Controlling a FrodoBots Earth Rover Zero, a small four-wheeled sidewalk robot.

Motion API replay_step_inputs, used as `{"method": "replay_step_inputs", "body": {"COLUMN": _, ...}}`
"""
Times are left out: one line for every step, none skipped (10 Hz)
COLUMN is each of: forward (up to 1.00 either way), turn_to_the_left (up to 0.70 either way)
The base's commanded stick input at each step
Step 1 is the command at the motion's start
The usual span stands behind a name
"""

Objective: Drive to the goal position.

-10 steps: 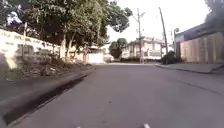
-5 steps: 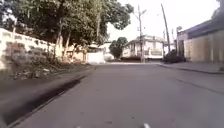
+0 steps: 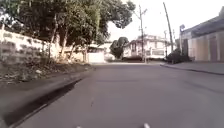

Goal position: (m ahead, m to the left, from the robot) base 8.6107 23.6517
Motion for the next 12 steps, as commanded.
{"method": "replay_step_inputs", "body": {"forward": 1.0, "turn_to_the_left": -0.17}}
{"method": "replay_step_inputs", "body": {"forward": 1.0, "turn_to_the_left": 0.0}}
{"method": "replay_step_inputs", "body": {"forward": 1.0, "turn_to_the_left": 0.0}}
{"method": "replay_step_inputs", "body": {"forward": 1.0, "turn_to_the_left": 0.0}}
{"method": "replay_step_inputs", "body": {"forward": 1.0, "turn_to_the_left": 0.0}}
{"method": "replay_step_inputs", "body": {"forward": 1.0, "turn_to_the_left": 0.0}}
{"method": "replay_step_inputs", "body": {"forward": 1.0, "turn_to_the_left": 0.0}}
{"method": "replay_step_inputs", "body": {"forward": 1.0, "turn_to_the_left": 0.0}}
{"method": "replay_step_inputs", "body": {"forward": 1.0, "turn_to_the_left": 0.0}}
{"method": "replay_step_inputs", "body": {"forward": 1.0, "turn_to_the_left": 0.0}}
{"method": "replay_step_inputs", "body": {"forward": 1.0, "turn_to_the_left": 0.0}}
{"method": "replay_step_inputs", "body": {"forward": 1.0, "turn_to_the_left": 0.0}}
